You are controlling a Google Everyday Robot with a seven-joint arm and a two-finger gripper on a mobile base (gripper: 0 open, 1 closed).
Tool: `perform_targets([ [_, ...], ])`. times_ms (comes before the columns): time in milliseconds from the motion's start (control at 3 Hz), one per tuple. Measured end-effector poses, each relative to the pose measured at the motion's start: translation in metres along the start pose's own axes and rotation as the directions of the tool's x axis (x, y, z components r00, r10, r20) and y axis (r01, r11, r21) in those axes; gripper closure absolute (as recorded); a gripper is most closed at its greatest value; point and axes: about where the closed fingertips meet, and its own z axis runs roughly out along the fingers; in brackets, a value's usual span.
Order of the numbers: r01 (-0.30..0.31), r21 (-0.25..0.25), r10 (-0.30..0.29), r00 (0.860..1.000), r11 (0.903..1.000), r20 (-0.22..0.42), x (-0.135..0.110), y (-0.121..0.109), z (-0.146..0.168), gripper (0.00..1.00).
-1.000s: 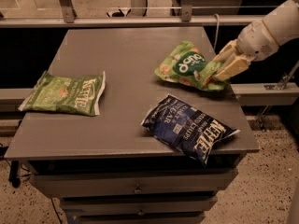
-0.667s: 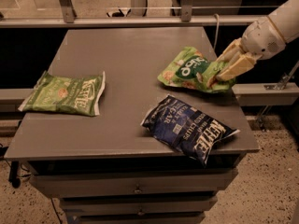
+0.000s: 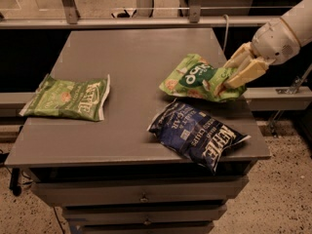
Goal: Move green rice chip bag near blue chip bag
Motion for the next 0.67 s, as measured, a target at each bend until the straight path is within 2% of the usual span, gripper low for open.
perform_targets([
  [333, -0.005, -0.032, 0.006, 1.000, 0.9995, 0.014, -0.0032, 0.0094, 0.0074, 0.82],
  [667, -0.009, -0.050, 0.011, 1.000, 0.9987, 0.021, -0.0037, 0.0148, 0.0134, 0.59],
])
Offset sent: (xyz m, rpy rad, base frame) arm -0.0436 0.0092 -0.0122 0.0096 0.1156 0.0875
